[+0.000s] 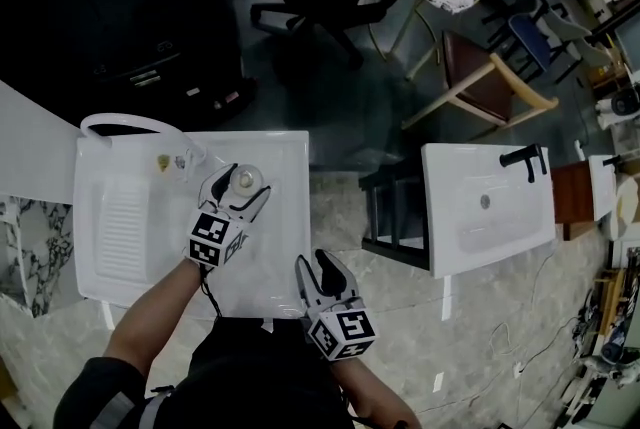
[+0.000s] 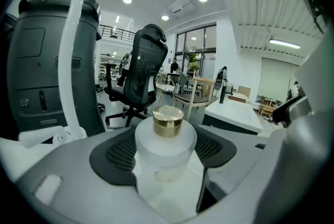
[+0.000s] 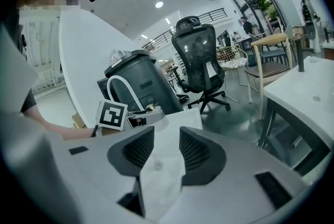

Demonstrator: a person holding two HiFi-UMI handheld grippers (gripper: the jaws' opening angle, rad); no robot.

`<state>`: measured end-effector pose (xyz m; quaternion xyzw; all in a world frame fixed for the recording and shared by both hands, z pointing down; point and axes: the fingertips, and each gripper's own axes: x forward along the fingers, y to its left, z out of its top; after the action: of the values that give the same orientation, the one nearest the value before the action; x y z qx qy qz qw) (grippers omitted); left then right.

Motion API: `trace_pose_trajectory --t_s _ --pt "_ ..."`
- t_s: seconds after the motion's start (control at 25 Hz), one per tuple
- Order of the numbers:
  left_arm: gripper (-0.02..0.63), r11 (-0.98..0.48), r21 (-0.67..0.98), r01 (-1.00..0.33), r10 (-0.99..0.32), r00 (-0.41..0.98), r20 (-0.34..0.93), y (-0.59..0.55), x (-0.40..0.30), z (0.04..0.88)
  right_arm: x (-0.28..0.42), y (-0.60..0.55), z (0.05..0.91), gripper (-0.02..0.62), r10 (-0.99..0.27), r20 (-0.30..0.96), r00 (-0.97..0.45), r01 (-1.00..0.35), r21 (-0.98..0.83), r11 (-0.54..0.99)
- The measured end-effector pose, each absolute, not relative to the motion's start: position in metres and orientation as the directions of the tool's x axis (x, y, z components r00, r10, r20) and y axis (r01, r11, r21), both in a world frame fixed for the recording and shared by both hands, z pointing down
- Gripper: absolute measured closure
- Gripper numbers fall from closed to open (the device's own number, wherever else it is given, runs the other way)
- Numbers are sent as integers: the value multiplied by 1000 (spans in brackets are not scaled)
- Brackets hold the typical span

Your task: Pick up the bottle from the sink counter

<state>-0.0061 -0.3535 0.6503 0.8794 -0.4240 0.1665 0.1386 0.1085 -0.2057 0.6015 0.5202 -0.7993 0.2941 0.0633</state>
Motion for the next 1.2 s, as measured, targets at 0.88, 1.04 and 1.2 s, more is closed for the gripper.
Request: trace_pose_trajectory --t_s 0.88,1.04,1.2 --pt "272 -633 173 -755 -683 650 333 -206 -28 569 97 -163 583 561 -793 382 -475 -861 -385 331" --pt "272 -636 183 -750 -674 655 343 -186 -27 564 97 -159 573 582 -799 363 -480 -860 -374 347" --pt "272 -644 183 -743 -672 664 327 -170 -24 549 99 -153 562 588 -803 335 -493 -853 -369 369"
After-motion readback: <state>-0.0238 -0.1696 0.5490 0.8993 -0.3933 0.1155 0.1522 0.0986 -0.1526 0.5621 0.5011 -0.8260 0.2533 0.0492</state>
